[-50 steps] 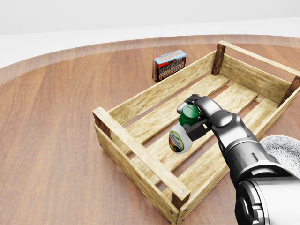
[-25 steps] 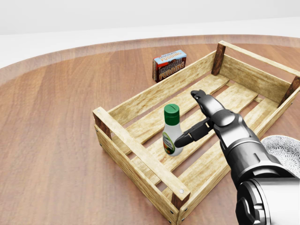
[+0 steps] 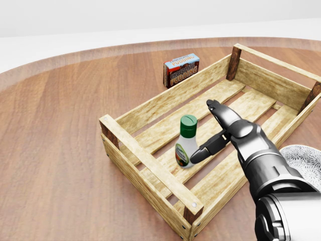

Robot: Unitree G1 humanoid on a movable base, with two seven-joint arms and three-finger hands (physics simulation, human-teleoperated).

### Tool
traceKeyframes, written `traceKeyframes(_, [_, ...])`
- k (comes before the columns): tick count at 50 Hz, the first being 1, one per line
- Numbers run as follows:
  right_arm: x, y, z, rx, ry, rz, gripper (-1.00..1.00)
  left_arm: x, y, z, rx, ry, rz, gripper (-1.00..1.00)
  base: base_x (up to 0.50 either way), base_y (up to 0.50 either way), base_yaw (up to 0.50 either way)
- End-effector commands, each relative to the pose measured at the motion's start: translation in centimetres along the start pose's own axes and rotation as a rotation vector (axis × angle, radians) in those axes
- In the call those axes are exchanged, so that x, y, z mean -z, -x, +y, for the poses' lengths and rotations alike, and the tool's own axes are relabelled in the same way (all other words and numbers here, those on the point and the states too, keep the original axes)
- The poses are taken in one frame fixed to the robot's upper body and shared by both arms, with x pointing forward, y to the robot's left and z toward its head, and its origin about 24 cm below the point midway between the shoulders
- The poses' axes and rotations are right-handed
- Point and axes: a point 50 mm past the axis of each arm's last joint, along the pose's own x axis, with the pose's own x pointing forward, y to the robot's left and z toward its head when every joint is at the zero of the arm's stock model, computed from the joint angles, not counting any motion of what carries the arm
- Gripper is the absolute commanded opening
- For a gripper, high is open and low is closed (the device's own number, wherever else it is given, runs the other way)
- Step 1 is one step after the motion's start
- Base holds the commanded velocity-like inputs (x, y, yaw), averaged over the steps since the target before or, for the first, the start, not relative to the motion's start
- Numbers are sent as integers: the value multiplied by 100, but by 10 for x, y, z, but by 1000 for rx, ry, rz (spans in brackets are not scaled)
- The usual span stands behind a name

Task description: Pick up the salad dressing and put it in the tray.

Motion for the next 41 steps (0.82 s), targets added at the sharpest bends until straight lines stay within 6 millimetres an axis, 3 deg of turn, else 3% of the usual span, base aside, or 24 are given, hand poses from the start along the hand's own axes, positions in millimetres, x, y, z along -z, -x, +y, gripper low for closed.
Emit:
traceKeyframes(1, [-1,3,-14,-6,83,11,100,-2,0,-3,4,5,-9,100,0,0,0])
traceKeyframes(5, [-15,9,-36,22,150,-9,100,0,1,-7,13,8,-4,100,0,0,0])
traceKeyframes(12, [-67,37,-86,74,284,-145,100,-4,1,-6,14,9,-21,100,0,0,0])
traceKeyframes(15, [-86,58,-103,101,378,-239,100,-6,0,-6,13,10,-29,100,0,0,0])
traceKeyframes(17, [-100,83,-110,124,487,-313,100,-7,0,-7,16,11,-32,100,0,0,0])
traceKeyframes(22, [-124,146,-128,408,670,-449,100,-8,0,-8,19,13,-38,100,0,0,0])
traceKeyframes(27, [-141,207,-140,675,799,-522,100,-10,-1,-8,19,15,-47,100,0,0,0])
traceKeyframes(31, [-146,238,-141,810,869,-545,100,-12,-1,-8,19,19,-55,100,0,0,0])
traceKeyframes(36, [-148,254,-137,885,903,-564,100,-14,-1,-9,19,22,-62,100,0,0,0])
traceKeyframes(41, [-145,255,-134,892,910,-565,100,-15,-2,-8,14,29,-67,100,0,0,0])
